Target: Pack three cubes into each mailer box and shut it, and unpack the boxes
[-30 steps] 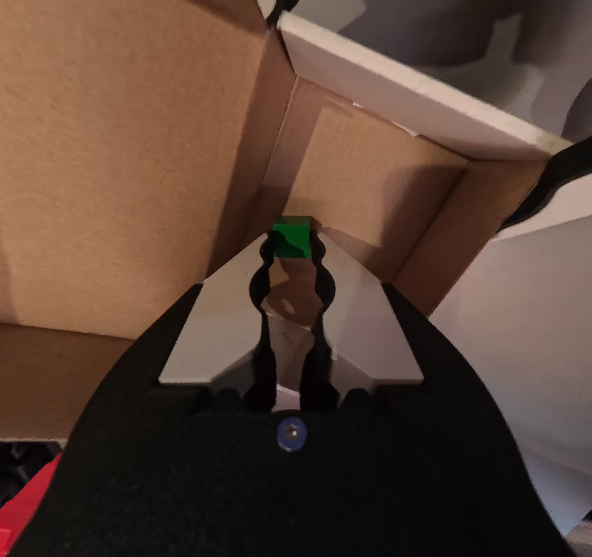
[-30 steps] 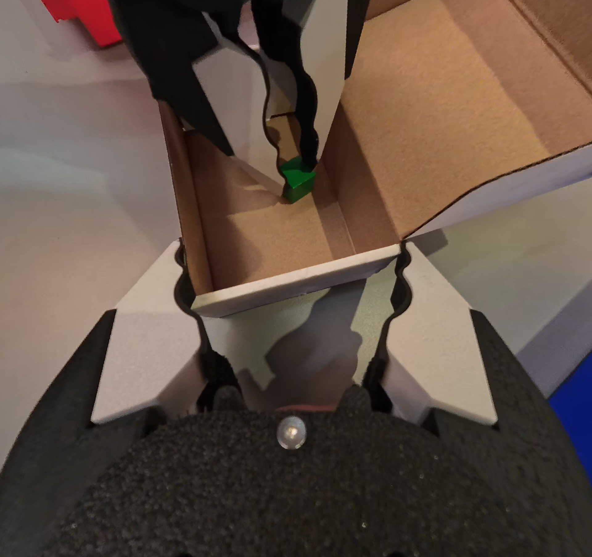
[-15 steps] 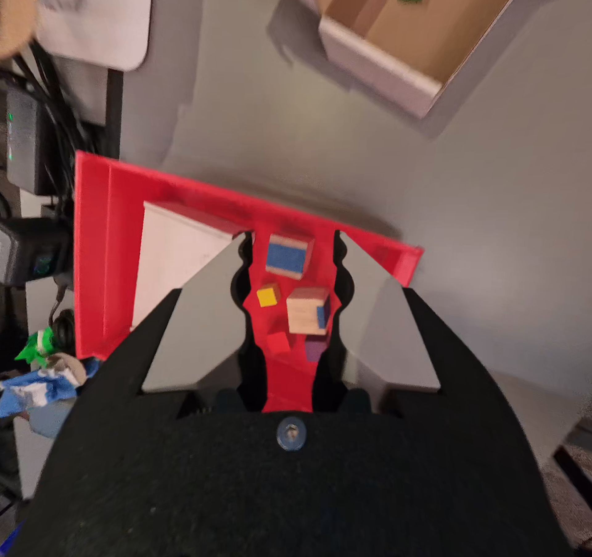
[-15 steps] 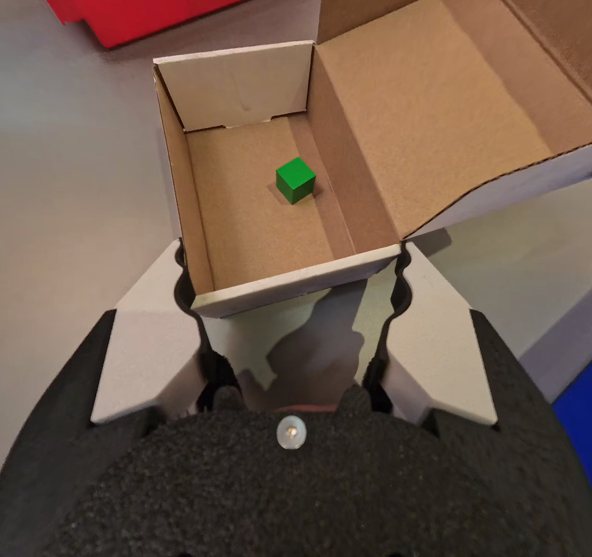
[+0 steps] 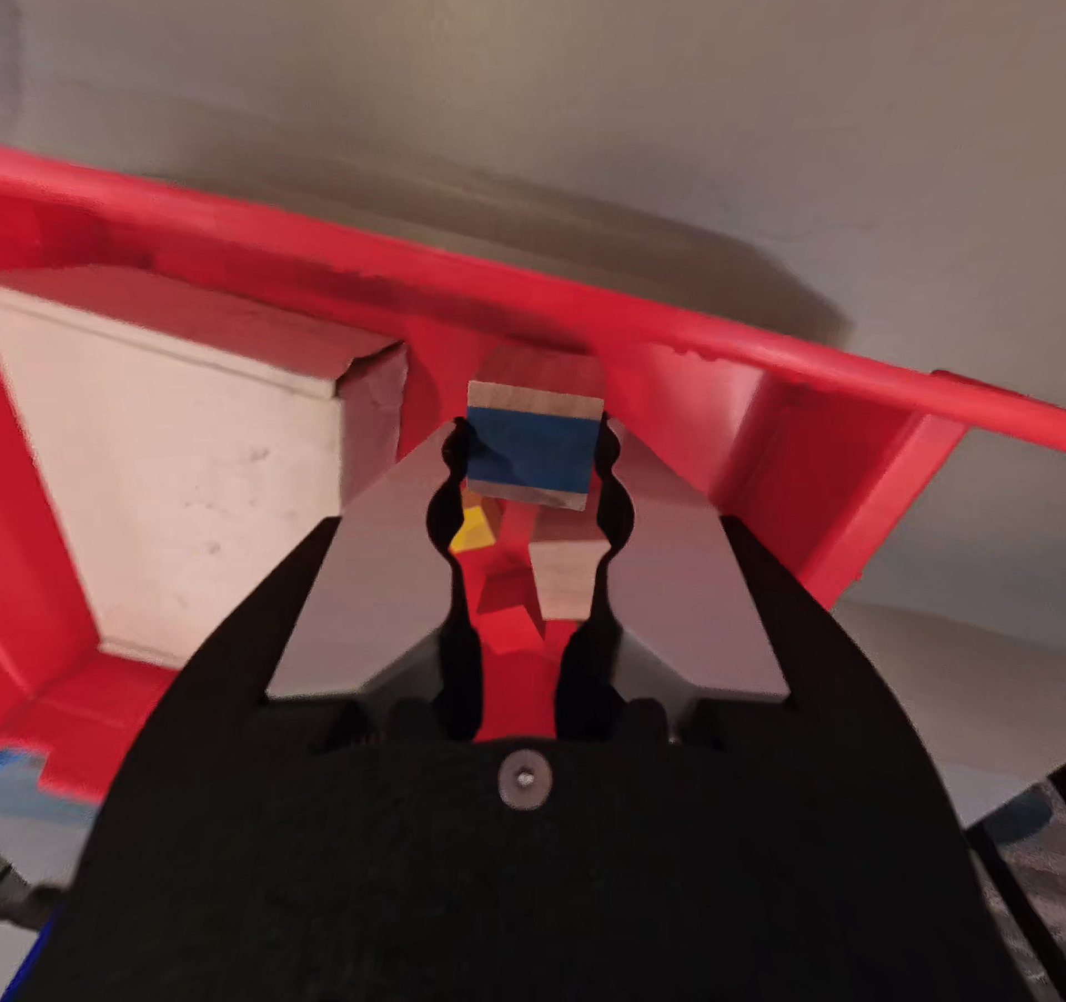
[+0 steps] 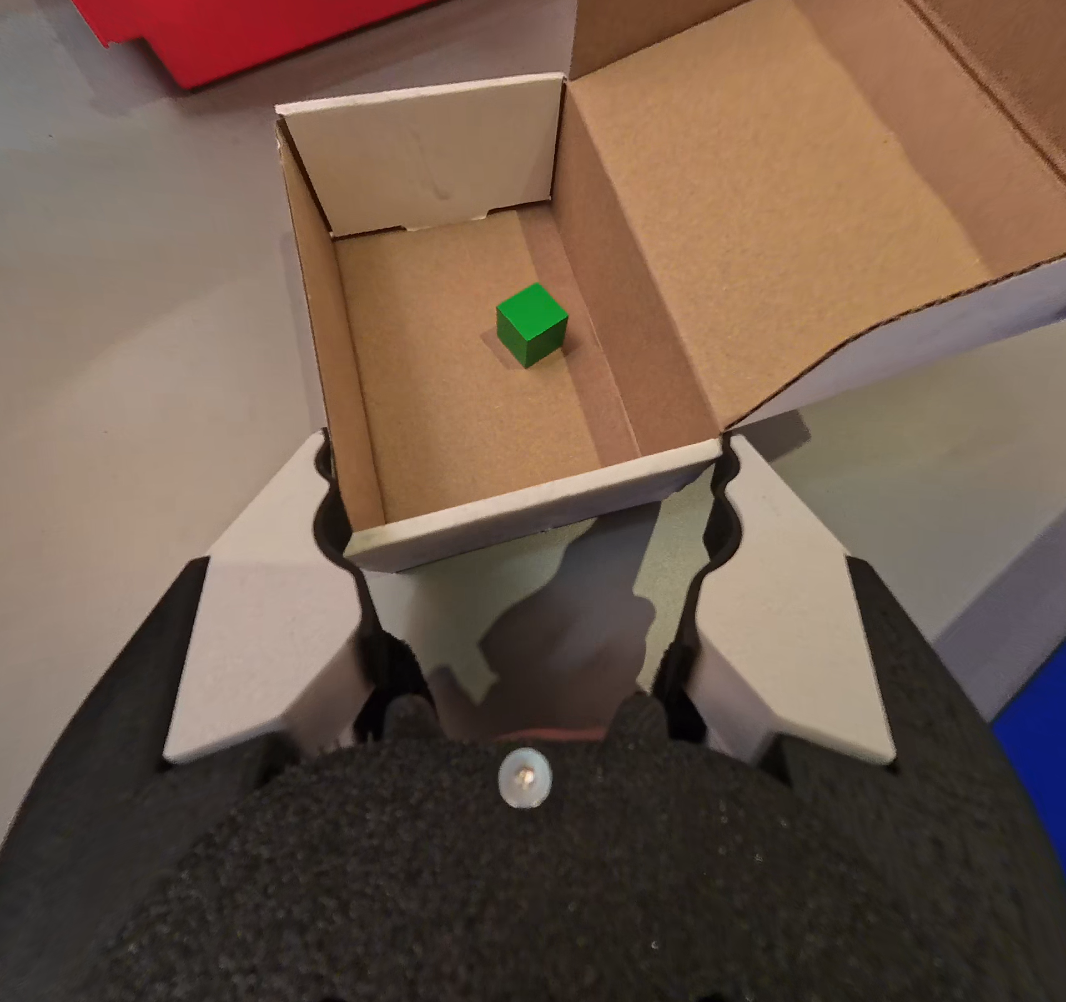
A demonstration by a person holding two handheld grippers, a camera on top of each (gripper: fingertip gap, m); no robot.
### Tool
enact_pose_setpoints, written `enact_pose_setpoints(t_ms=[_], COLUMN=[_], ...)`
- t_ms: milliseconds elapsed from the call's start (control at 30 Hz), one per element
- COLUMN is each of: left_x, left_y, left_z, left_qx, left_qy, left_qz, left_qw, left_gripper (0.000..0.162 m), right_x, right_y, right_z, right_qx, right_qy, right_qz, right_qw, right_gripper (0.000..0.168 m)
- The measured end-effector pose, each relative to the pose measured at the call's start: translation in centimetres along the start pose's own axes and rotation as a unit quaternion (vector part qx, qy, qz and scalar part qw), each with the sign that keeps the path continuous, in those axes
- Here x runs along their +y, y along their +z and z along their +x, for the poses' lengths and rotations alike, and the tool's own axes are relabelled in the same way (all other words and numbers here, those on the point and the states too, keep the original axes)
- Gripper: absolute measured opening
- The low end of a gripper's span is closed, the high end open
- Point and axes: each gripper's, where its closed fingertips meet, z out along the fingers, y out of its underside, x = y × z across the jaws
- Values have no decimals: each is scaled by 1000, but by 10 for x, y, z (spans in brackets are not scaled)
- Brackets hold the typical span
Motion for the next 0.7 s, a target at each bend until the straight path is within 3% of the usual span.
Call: enact_pose_setpoints(t_ms=[100,167,267,333,400,500,700], left_x=[-2,-21,-82,-129,-166,-210,-262], left_y=[-45,-91,-155,-169,-155,-106,-30], left_z=[-16,-23,4,39,73,101,117], left_qx=[-53,-95,-82,-43,-8,21,83], left_qy=[-16,-23,1,50,99,139,118], left_qz=[15,68,197,255,257,216,172], left_qw=[998,993,977,965,961,966,974], left_gripper=[42,41,41,41,41,41,41], right_x=[0,0,0,0,0,0,0], right_y=[0,0,0,0,0,0,0], right_z=[0,0,0,0,0,-1,-1], right_qx=[2,1,-1,-2,-2,0,1], right_qy=[-2,-2,-2,-4,-5,-7,-5], right_qz=[1,1,0,0,-1,-1,-1], right_qw=[1000,1000,1000,1000,1000,1000,1000], right_gripper=[126,126,126,126,126,126,126])
